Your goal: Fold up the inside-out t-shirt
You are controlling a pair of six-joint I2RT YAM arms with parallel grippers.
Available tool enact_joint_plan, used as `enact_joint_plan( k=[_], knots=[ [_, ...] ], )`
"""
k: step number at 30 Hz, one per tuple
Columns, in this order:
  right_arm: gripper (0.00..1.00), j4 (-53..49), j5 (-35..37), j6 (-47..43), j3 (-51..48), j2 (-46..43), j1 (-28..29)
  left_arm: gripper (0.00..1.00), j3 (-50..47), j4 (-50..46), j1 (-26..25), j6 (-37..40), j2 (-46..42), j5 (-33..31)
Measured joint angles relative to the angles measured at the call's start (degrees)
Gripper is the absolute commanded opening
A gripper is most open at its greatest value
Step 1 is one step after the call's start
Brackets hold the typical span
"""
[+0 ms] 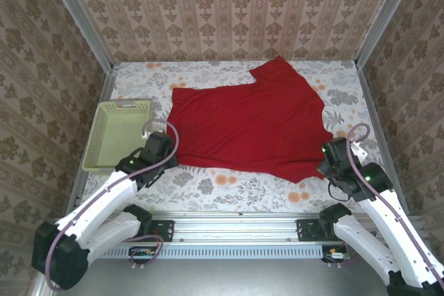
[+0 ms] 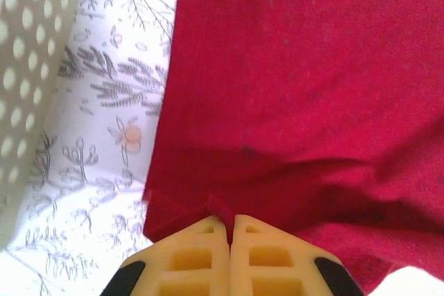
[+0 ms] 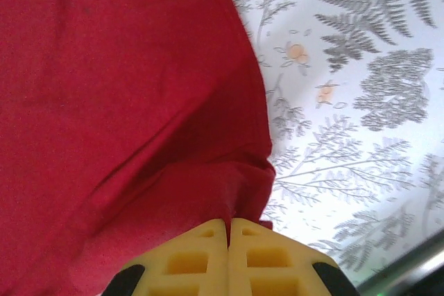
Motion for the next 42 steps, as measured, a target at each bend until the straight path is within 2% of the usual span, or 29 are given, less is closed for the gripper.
enact_joint_plan(
  k=[6, 10, 14, 20, 26, 34, 38, 40, 41, 42],
  knots=[
    [0.00, -4.63, 2.19, -0.26, 3.91, -0.76, -0.02, 0.00, -3.41, -7.08, -7.93, -8.74, -7.52, -5.62],
    [0.00, -3.34, 2.71, -3.87, 7.61, 4.22, 0.00, 0.00, -3.61, -7.87, -8.20, -10.54, -8.31, -8.61],
    [0.00, 2.60, 3.39, -9.18, 13.16, 14.97, -0.02, 0.00, -2.99, -5.77, -4.11, -10.19, -4.20, -9.27],
    [0.00, 12.87, 3.69, -16.28, 20.17, 31.01, -2.36, 0.00, 0.13, 1.31, 3.50, -7.08, 6.86, -7.39],
    [0.00, 19.26, 3.69, -20.92, 25.97, 43.45, -5.14, 0.01, 5.73, 7.26, 6.14, -3.58, 17.62, -5.07],
    [0.00, 23.10, 3.67, -24.46, 36.13, 57.75, -7.06, 0.08, 10.56, 10.91, 9.66, -0.52, 28.04, -3.30],
    [0.00, 24.09, 3.69, -25.64, 40.61, 63.41, -7.56, 0.17, 11.98, 11.80, 10.40, 0.96, 31.78, -2.99],
    [0.00, 24.28, 3.69, -26.01, 42.29, 65.92, -7.91, 0.26, 12.72, 12.33, 10.82, 2.08, 33.59, -2.64],
    [0.02, 24.46, 3.69, -26.29, 42.86, 66.90, -8.13, 0.29, 13.18, 12.46, 10.95, 2.71, 34.40, -2.49],
    [0.11, 24.44, 3.67, -26.67, 43.52, 68.00, -8.39, 0.35, 13.81, 12.48, 11.26, 3.30, 35.30, -2.27]
  ],
)
